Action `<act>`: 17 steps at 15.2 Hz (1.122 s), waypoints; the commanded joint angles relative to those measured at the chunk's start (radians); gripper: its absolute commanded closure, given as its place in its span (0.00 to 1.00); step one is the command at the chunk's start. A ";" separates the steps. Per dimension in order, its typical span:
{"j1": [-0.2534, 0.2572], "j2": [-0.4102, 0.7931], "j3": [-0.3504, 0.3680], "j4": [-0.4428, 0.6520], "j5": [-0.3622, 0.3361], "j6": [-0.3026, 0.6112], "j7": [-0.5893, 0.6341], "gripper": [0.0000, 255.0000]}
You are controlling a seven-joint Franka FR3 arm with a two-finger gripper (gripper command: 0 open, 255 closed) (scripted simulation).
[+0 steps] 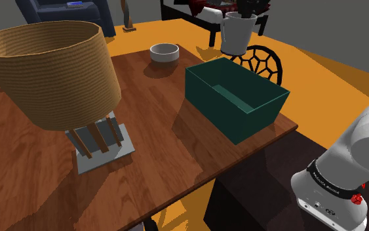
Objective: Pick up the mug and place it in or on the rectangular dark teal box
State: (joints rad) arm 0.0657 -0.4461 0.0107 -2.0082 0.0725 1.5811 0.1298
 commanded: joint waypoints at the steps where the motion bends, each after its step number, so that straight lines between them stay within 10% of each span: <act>1: 0.001 -0.041 0.001 -0.045 0.001 0.004 0.001 1.00; 17: 0.001 -0.070 0.005 -0.284 0.005 0.214 -0.012 1.00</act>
State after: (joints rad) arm 0.0661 -0.5152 0.0142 -2.2762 0.0767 1.7789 0.1177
